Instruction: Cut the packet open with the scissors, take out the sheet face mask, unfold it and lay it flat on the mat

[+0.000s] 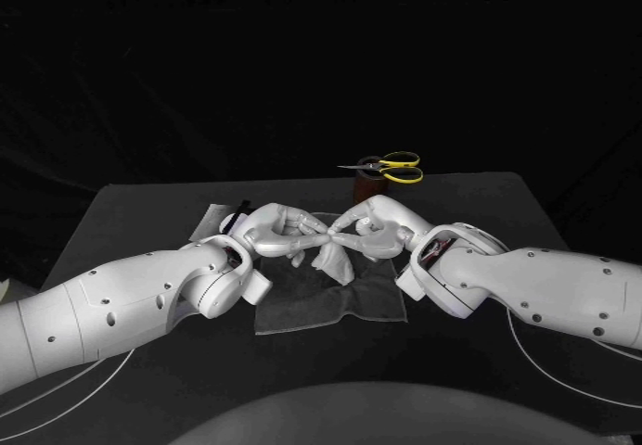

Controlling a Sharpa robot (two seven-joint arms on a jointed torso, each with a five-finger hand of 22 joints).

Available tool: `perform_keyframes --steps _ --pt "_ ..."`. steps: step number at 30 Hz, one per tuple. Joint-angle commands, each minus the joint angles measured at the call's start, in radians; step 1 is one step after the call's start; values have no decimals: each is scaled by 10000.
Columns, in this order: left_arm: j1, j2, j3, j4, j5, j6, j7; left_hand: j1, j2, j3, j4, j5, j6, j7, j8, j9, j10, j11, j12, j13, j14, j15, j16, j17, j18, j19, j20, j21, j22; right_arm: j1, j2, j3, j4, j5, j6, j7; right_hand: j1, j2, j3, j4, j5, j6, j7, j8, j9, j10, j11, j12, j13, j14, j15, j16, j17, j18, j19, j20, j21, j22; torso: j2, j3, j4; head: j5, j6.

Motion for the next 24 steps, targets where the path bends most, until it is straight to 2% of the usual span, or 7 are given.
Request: perform_keyframes --steps 1,5,9,13,17,24 --pt "5 29 7 10 -197 401 43 -17 87 -47 11 -62 -52 7 -37 -24 -64 -12 70 28 11 57 76 56 -12 -19 76 -20 16 5 10 9 18 -96 47 84 68 69 40 4 46 54 34 21 14 717 -1 -53 2027 947 -32 67 2355 118 -52 14 19 645 2 -6 3 -3 0" --pt "5 43 7 6 -212 423 51 80 197 -23 19 -61 -7 1 -65 -44 -74 -19 87 49 6 55 98 100 -9 -16 85 -13 33 5 10 9 37 -96 80 95 68 69 40 4 46 54 34 21 14 717 -1 -53 2027 947 -32 67 2355 118 -52 14 19 645 1 -5 2 6 0" --pt "5 55 8 1 -216 425 79 168 403 33 71 -61 60 -6 -105 -72 -80 -27 103 72 7 51 127 166 -6 -14 89 -7 48 5 4 9 55 -95 133 112 60 74 66 -11 46 42 41 29 18 717 5 -51 2029 941 -25 62 2344 120 -62 19 -2 646 -2 -5 4 8 0" --pt "5 61 8 -1 -178 443 112 243 712 137 161 -61 134 -22 -143 -99 -92 -43 108 91 21 40 159 252 -5 -13 88 2 67 5 -6 9 60 -92 201 121 56 72 68 -12 46 35 44 28 17 711 7 -67 2019 936 -24 57 2333 121 -66 20 -13 644 -4 -5 -1 12 0" --pt "5 62 8 1 -90 511 151 326 917 218 194 -61 187 -43 -163 -114 -102 -61 113 107 22 29 176 302 -1 -24 83 -3 68 5 -14 9 50 -93 249 115 50 71 69 -10 46 27 48 25 17 713 10 -60 2024 936 -22 57 2332 124 -72 21 -31 641 -2 -4 -1 5 0" --pt "5 56 9 11 78 673 196 383 1077 246 229 -62 332 -100 -133 -107 -44 -104 170 150 1 6 188 340 4 -47 71 -11 73 5 -23 9 24 -116 313 82 35 91 84 -1 46 8 57 20 15 713 17 -56 2026 934 -16 55 2328 123 -77 24 -36 643 -1 -5 3 0 0"
